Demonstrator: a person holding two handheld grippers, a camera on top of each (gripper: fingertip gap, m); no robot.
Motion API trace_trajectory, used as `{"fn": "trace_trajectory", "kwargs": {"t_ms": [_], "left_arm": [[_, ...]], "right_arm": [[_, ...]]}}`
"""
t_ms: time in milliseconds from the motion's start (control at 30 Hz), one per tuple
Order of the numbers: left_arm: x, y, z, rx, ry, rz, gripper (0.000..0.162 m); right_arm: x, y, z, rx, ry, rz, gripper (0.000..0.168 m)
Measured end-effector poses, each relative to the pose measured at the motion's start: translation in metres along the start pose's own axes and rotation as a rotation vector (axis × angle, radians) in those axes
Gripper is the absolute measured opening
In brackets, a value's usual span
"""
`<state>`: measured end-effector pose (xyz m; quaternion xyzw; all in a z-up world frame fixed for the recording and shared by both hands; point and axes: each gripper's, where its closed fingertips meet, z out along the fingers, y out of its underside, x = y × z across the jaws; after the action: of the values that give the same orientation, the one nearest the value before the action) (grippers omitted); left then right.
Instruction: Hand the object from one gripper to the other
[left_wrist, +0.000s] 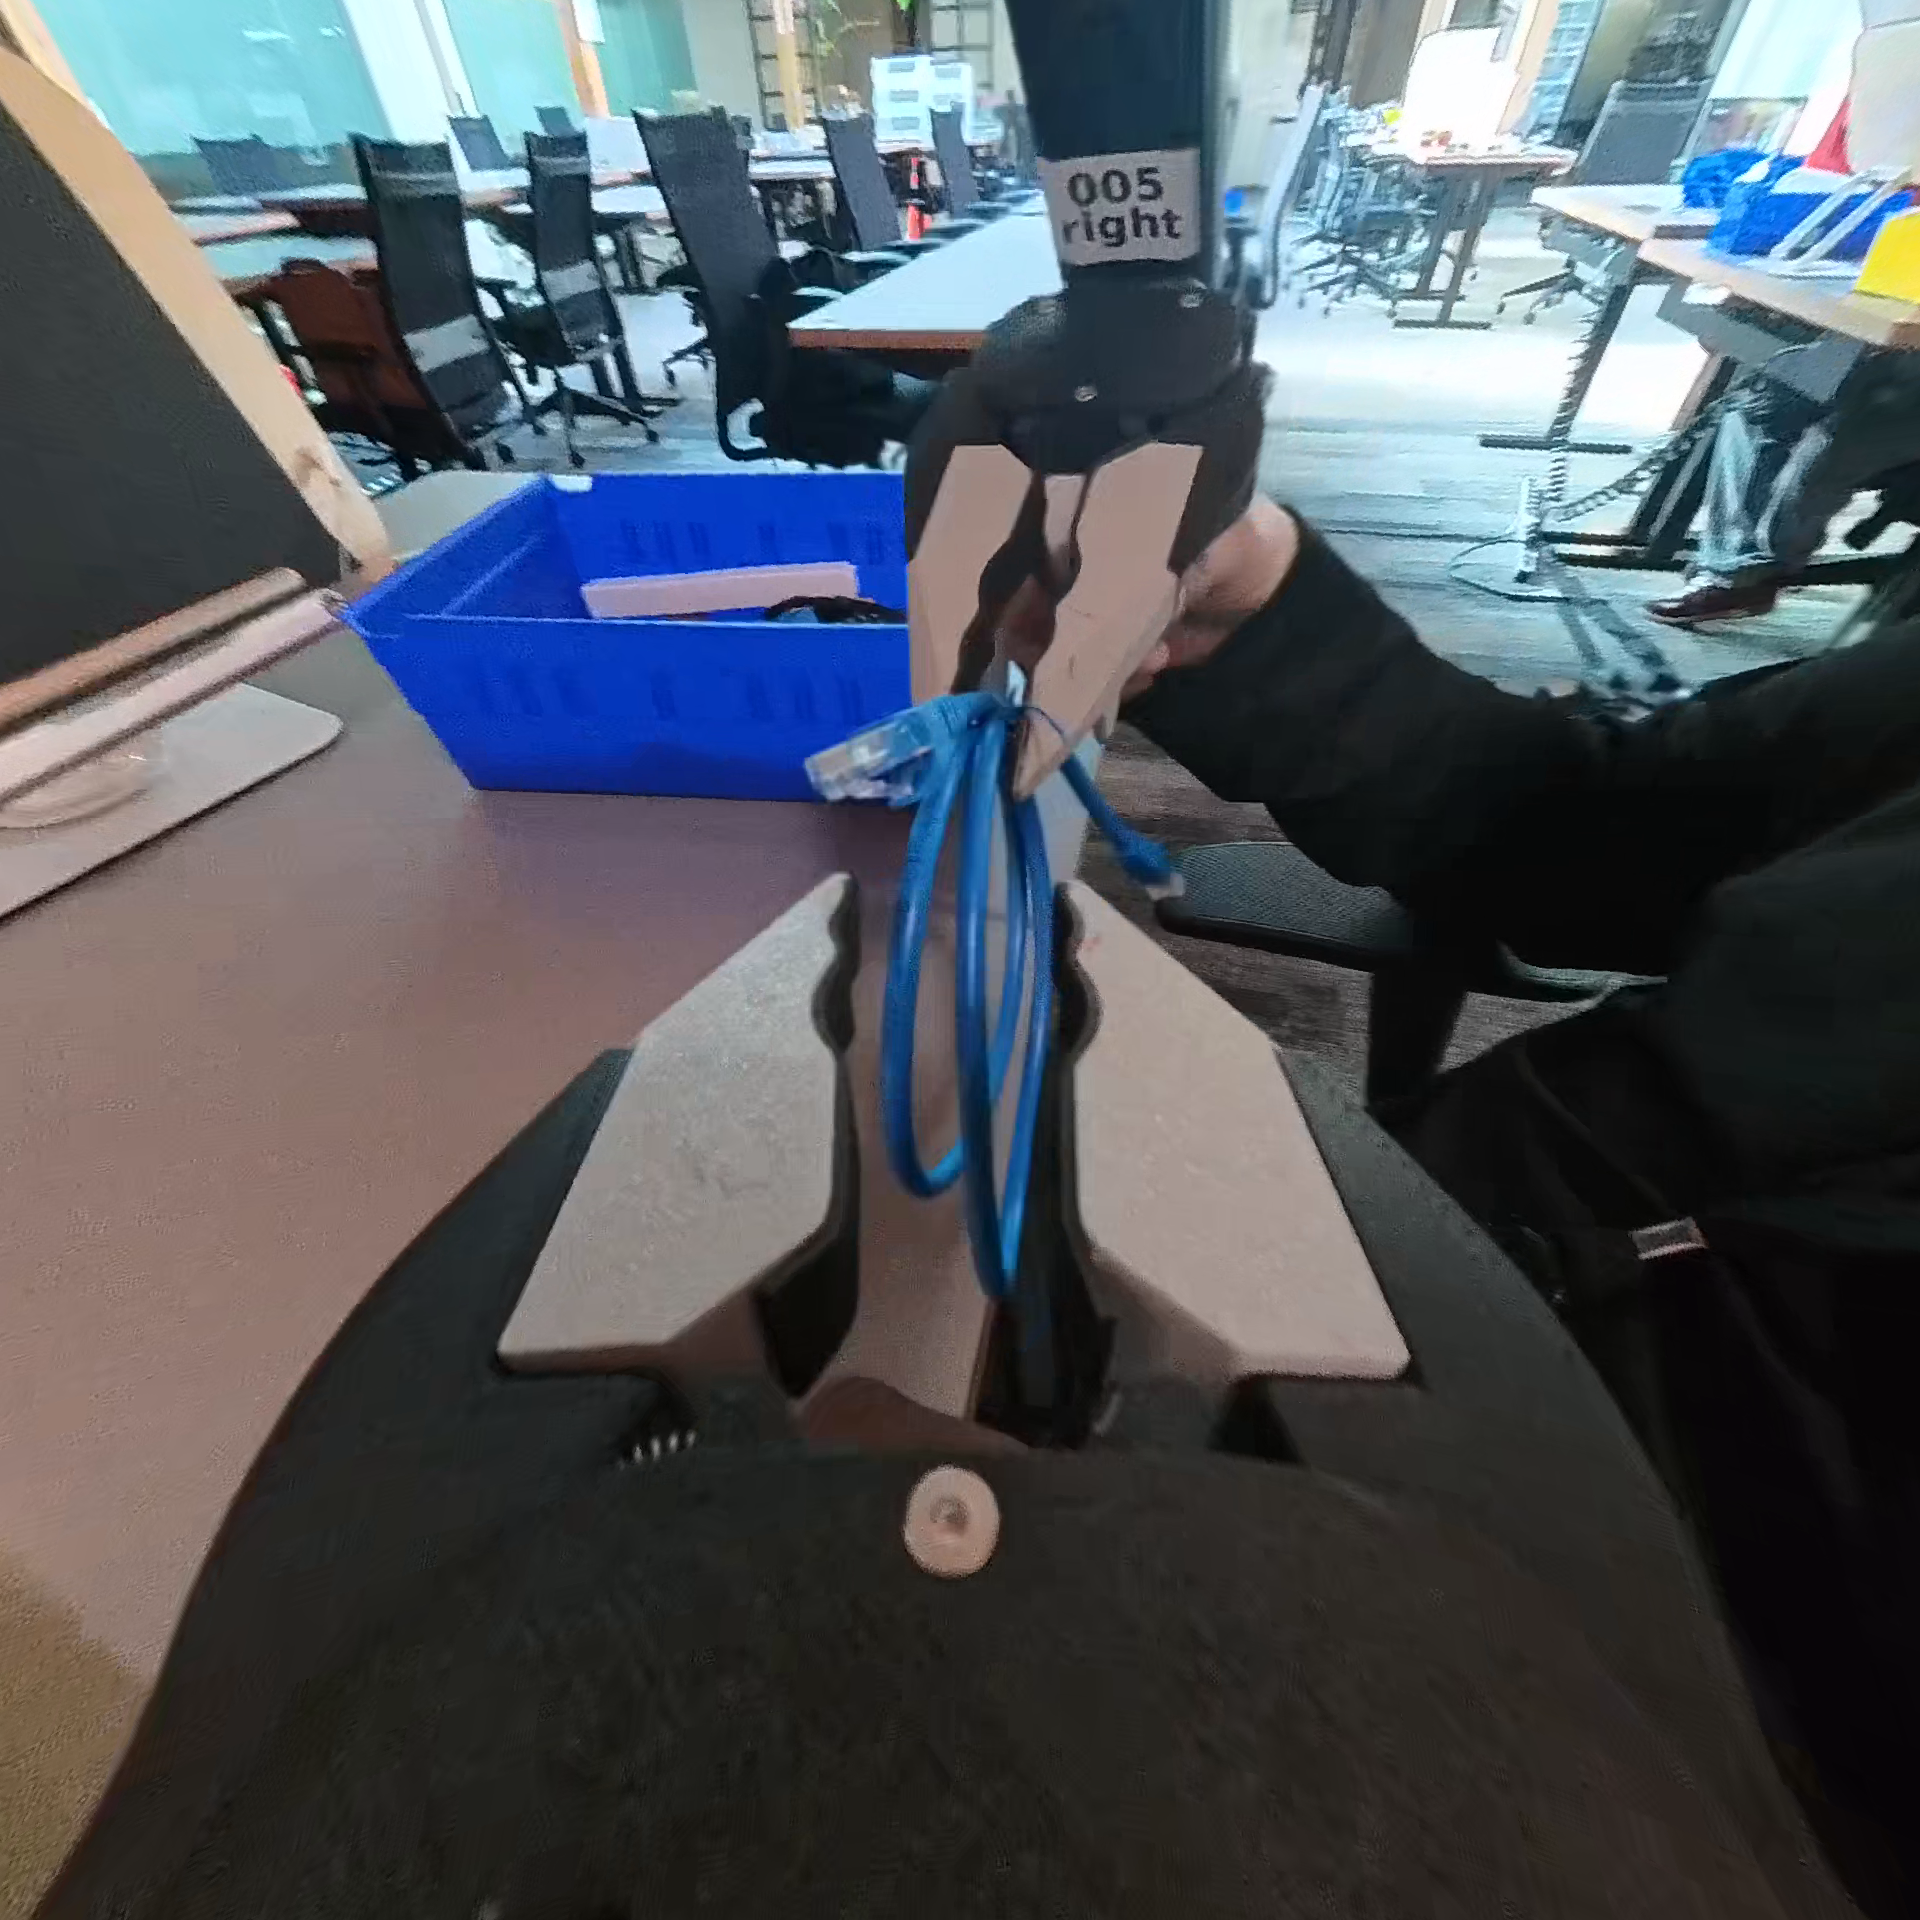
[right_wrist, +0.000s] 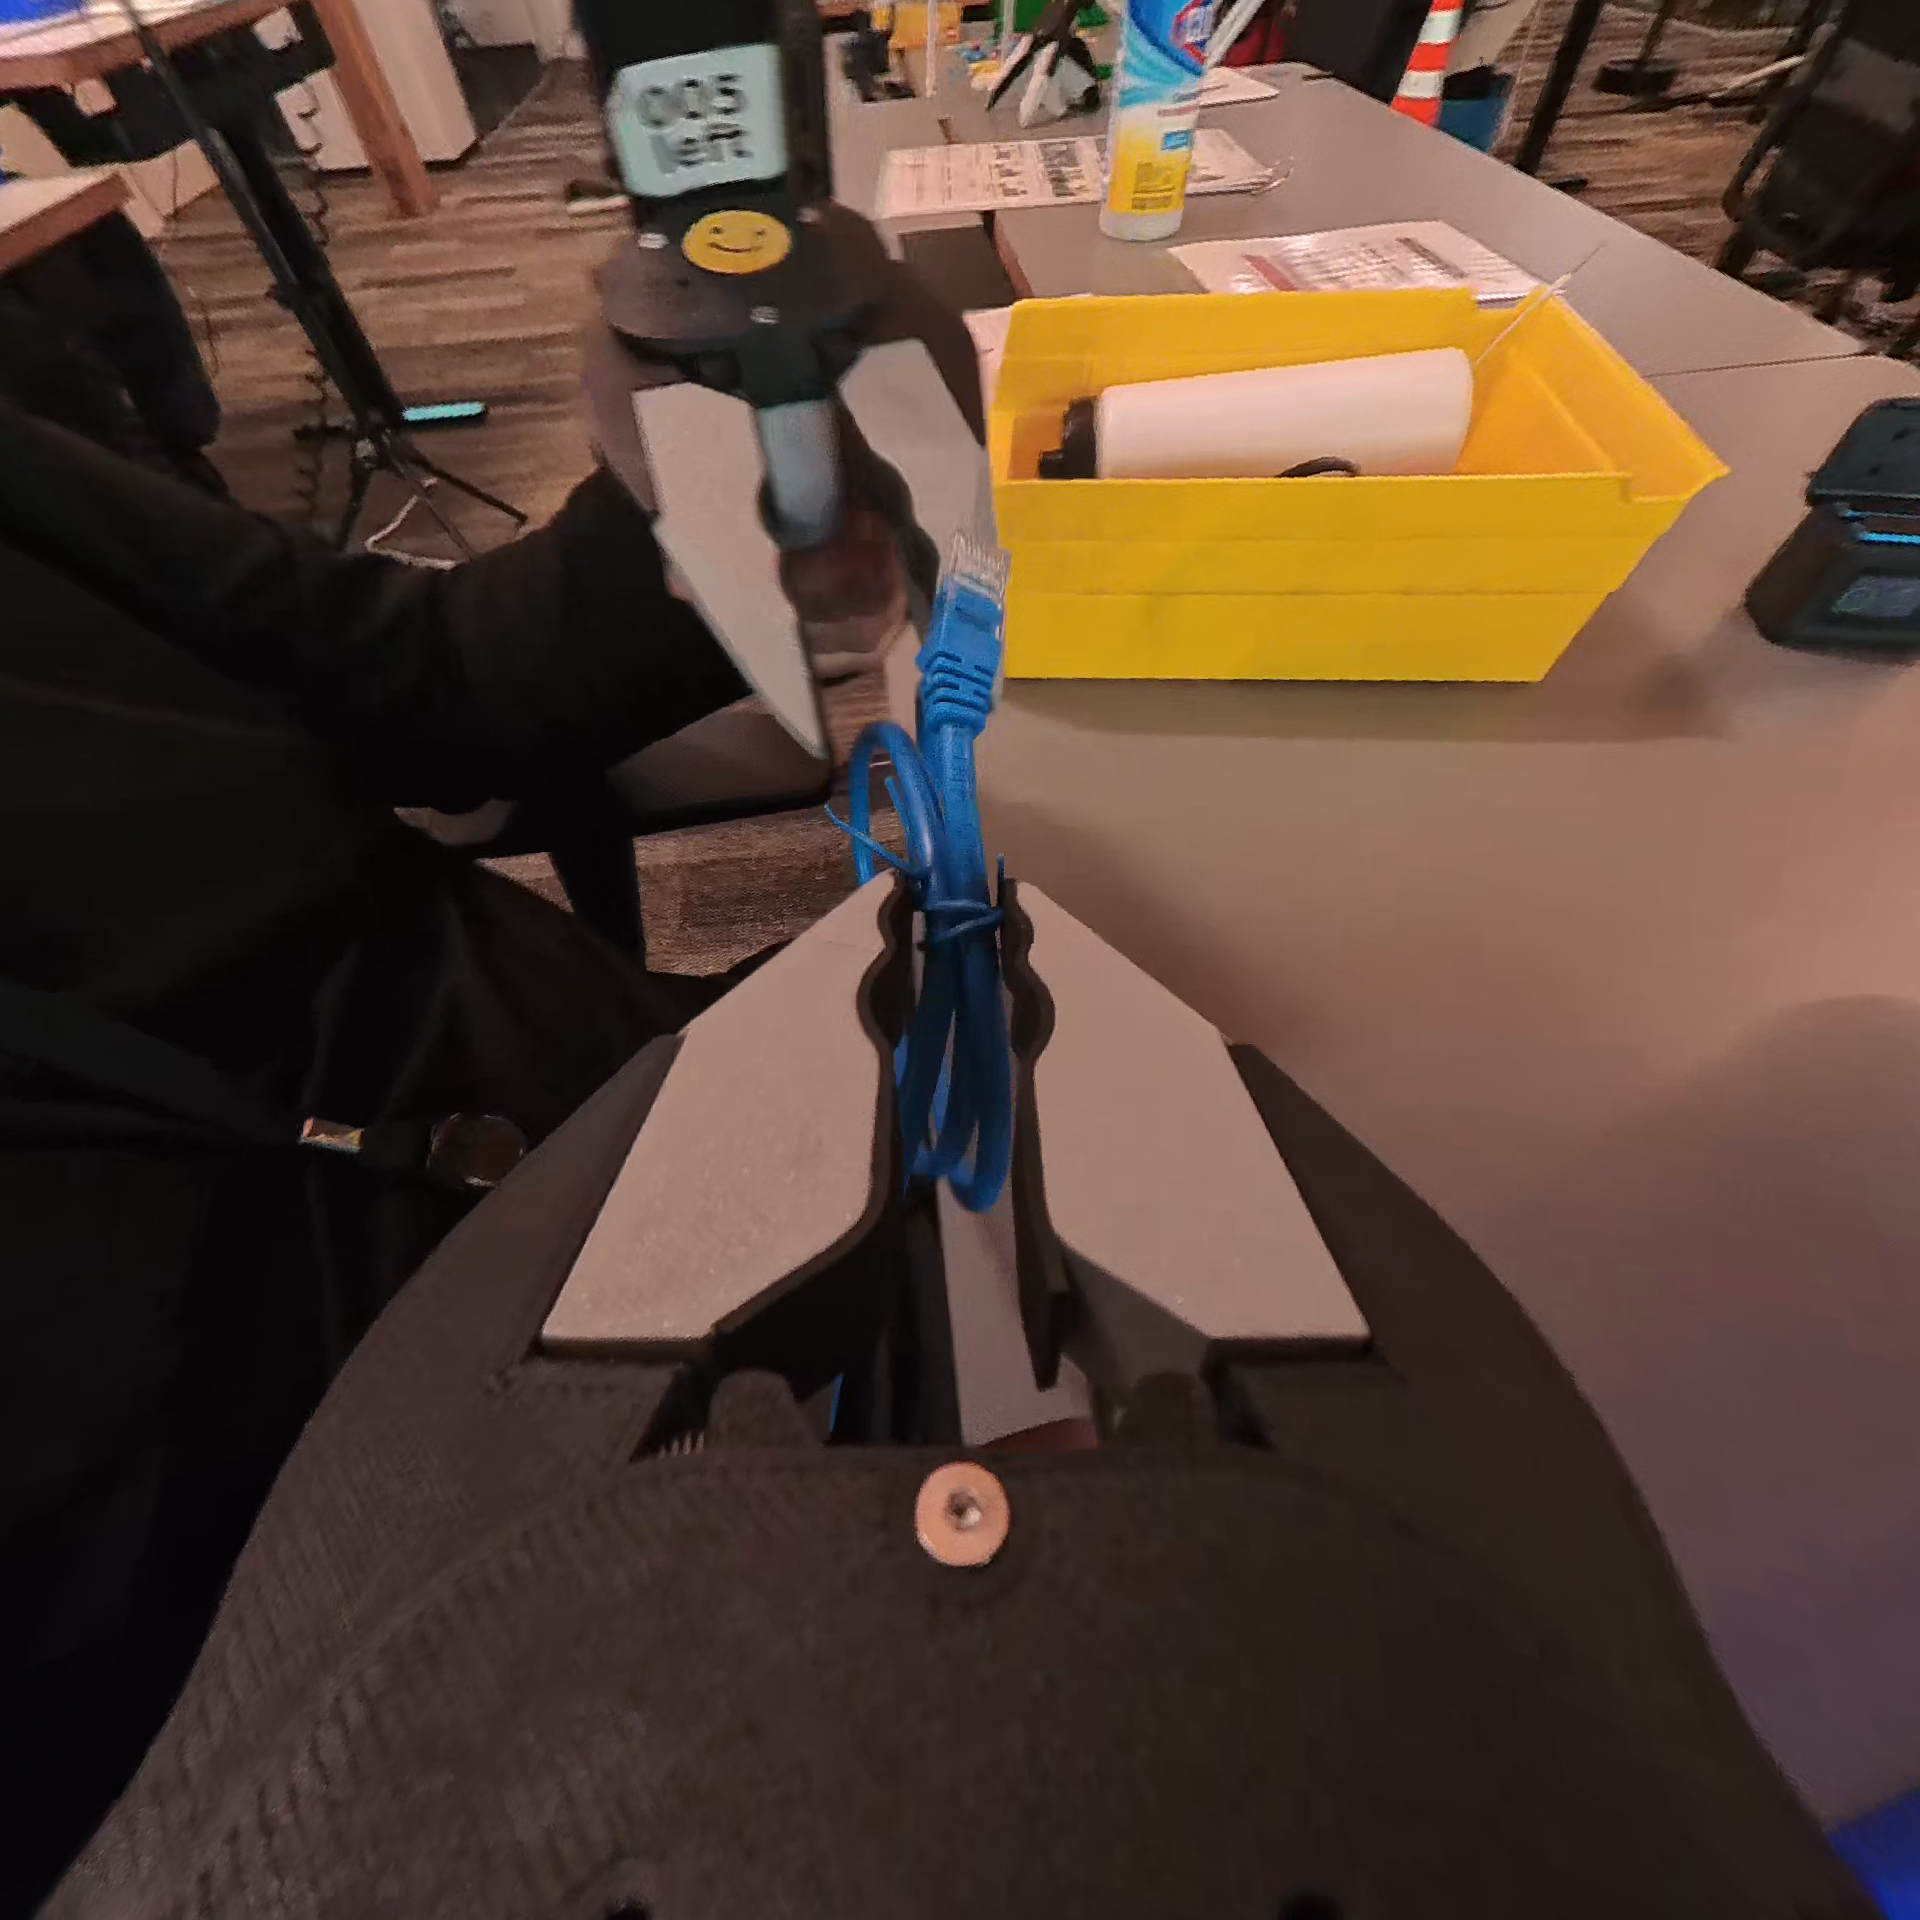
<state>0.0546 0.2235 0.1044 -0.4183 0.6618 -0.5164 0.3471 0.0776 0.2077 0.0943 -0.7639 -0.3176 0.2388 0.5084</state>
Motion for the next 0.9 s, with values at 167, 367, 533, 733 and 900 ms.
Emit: {"fn": "trace_trajectory", "kwargs": {"t_ms": [167,367,533,733,900], "left_arm": [[-0.018,-0.022,-0.029,0.064,-0.159,0.075,0.047],[-0.027,-0.032,-0.042,0.111,-0.231,0.094,0.041],[-0.031,-0.024,-0.035,0.081,-0.242,0.102,0.041],[-0.038,-0.020,-0.032,0.057,-0.282,0.118,0.040],[-0.044,-0.021,-0.033,0.068,-0.296,0.101,0.040]], "right_arm": [[0.025,-0.026,-0.034,0.105,0.221,-0.063,0.013],[0.053,-0.083,-0.178,0.466,0.790,-0.193,0.013],[0.030,-0.091,-0.288,0.699,1.059,-0.241,0.013],[0.023,-0.072,-0.365,0.638,1.509,-0.302,0.013],[0.020,-0.066,-0.386,0.552,1.705,-0.349,0.014]]}}
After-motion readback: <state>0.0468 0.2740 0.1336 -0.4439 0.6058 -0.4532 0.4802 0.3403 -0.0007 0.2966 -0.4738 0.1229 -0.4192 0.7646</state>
